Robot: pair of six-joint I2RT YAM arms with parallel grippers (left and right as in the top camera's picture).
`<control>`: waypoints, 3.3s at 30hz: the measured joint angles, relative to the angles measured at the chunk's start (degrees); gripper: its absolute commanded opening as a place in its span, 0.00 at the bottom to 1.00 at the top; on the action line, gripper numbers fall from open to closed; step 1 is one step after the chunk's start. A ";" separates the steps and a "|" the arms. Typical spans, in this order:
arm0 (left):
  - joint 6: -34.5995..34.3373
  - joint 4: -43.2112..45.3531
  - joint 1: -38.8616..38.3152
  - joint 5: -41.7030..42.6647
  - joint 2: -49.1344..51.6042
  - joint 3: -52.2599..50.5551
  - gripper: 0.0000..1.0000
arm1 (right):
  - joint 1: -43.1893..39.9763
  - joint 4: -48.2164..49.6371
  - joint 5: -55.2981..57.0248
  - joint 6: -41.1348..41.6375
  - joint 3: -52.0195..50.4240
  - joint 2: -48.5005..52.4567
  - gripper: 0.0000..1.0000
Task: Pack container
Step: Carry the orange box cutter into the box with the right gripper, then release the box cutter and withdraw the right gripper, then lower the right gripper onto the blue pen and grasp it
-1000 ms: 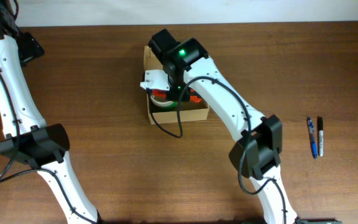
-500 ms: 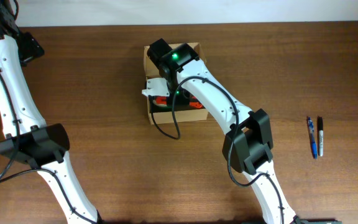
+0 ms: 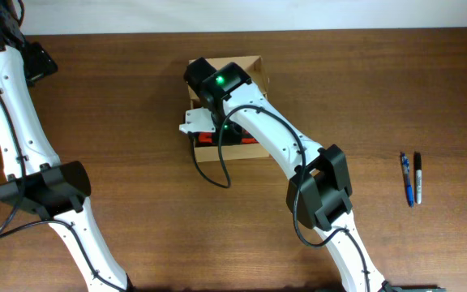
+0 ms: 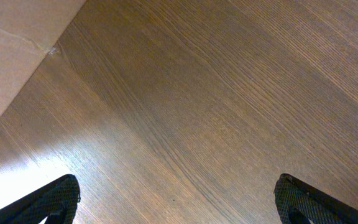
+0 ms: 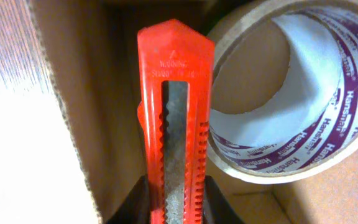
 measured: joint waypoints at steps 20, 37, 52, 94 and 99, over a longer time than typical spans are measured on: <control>-0.02 0.00 0.00 0.00 0.00 0.00 1.00 | -0.70 7.43 7.82 8.55 -1.42 -4.92 0.73; -0.02 0.00 0.00 0.02 0.00 0.00 1.00 | -44.65 19.96 1.75 29.70 -43.04 -47.50 0.88; -0.02 0.00 0.00 0.00 0.00 0.00 1.00 | -59.06 26.14 -4.76 37.55 -56.54 -37.18 0.74; -0.02 0.00 0.00 0.00 0.00 0.00 1.00 | -62.60 31.58 0.92 38.80 -61.24 -27.32 0.61; -0.02 0.00 0.00 0.02 0.00 0.00 1.00 | -62.66 31.80 0.83 38.84 -61.13 -25.99 0.55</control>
